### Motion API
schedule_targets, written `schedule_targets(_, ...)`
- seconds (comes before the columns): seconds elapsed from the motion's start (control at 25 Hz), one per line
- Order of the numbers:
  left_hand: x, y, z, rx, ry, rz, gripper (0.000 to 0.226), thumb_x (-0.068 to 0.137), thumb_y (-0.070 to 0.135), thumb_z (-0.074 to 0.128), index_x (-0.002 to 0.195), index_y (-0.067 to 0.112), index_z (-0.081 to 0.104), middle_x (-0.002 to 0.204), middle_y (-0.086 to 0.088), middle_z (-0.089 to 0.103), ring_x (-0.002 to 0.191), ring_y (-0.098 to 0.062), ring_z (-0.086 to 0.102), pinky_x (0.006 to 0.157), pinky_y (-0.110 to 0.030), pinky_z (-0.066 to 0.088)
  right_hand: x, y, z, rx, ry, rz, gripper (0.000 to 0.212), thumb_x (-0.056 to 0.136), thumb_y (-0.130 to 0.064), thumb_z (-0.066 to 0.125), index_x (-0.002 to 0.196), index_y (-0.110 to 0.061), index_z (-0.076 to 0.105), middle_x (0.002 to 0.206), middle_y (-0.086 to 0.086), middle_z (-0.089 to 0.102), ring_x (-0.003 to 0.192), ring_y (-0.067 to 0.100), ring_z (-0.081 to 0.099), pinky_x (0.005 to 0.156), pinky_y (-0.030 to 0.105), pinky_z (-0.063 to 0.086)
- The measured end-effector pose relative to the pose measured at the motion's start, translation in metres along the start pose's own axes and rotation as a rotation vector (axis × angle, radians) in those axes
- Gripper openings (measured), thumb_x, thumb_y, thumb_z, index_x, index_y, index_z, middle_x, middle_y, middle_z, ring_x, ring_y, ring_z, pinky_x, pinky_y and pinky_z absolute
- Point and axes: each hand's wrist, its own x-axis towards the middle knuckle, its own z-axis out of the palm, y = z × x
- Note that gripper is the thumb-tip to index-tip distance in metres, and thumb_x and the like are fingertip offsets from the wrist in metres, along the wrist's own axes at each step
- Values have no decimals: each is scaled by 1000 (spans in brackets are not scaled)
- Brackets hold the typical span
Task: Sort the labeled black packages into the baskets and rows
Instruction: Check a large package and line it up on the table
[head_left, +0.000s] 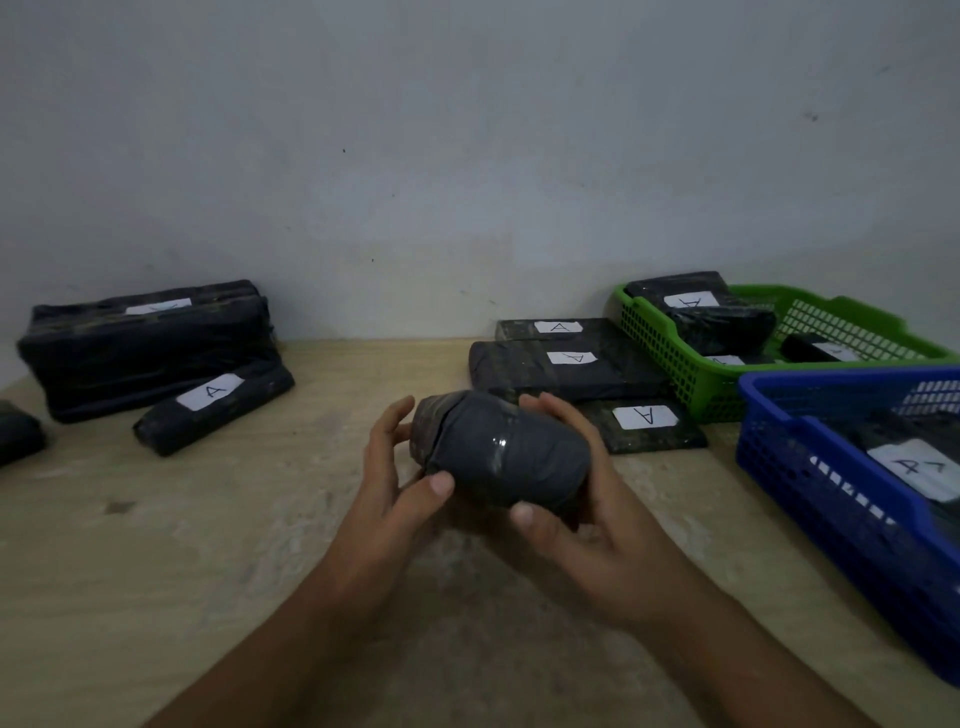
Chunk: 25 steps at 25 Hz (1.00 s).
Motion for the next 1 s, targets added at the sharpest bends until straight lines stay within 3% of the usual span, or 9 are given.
schedule_targets(0.12,-1,-5,3,67,-28,14,101,53,80,68,140,46,32,149,6,36,132,-17,46,106,-49,42,-1,0,6,67,-53,26,63,92,-40,59,143,-40,23,135,-25,50,127,3,51,102,26,45)
schedule_targets(0.24,0,-6,3,54,-5,54,98,55,73,73,139,35,41,143,-1,45,126,-18,52,100,-46,49,-1,2,6,76,6,30,55,93,-47,50,143,-37,30,136,-18,52,129,10,51,108,42,43)
schedule_targets(0.4,-1,-2,-2,113,-93,37,97,51,61,76,138,33,42,131,12,57,115,-5,59,83,-23,55,0,7,6,71,37,78,54,89,-54,50,139,-41,36,133,-21,54,127,6,52,109,42,42)
schedule_targets(0.52,-3,5,6,93,-81,30,67,58,53,66,121,39,48,104,30,68,100,9,62,73,-10,51,2,8,7,48,56,53,45,93,-46,53,137,-38,44,135,-15,54,127,7,52,108,35,43)
schedule_targets(0.64,-3,6,10,105,-54,32,40,75,62,65,108,41,57,104,34,66,102,8,62,76,-9,51,3,6,9,-23,62,18,41,96,-38,53,136,-34,46,135,-13,54,125,7,53,102,29,47)
schedule_targets(0.76,-3,7,7,8,-50,14,61,60,78,64,108,40,64,114,18,69,109,-6,64,87,-23,55,2,6,8,-5,64,26,46,94,-49,53,138,-38,47,139,-15,52,129,6,50,106,35,46)
schedule_targets(0.88,1,6,11,-244,21,-35,80,53,69,78,117,22,64,120,-5,68,113,-25,64,86,-42,56,3,6,11,59,93,63,63,85,-72,46,141,-46,42,152,-17,40,142,4,34,117,42,32)
schedule_targets(0.96,6,6,12,-507,112,-84,86,47,62,84,118,17,63,123,-15,66,112,-36,63,82,-55,55,8,4,11,172,182,130,67,80,-76,50,140,-49,42,143,-15,53,134,12,49,110,43,40)
schedule_targets(1.0,7,7,11,-602,138,-93,86,51,62,82,121,17,61,125,-18,63,113,-42,61,83,-62,51,11,5,9,213,236,174,71,77,-73,56,141,-47,41,130,-16,63,121,17,61,97,41,50)
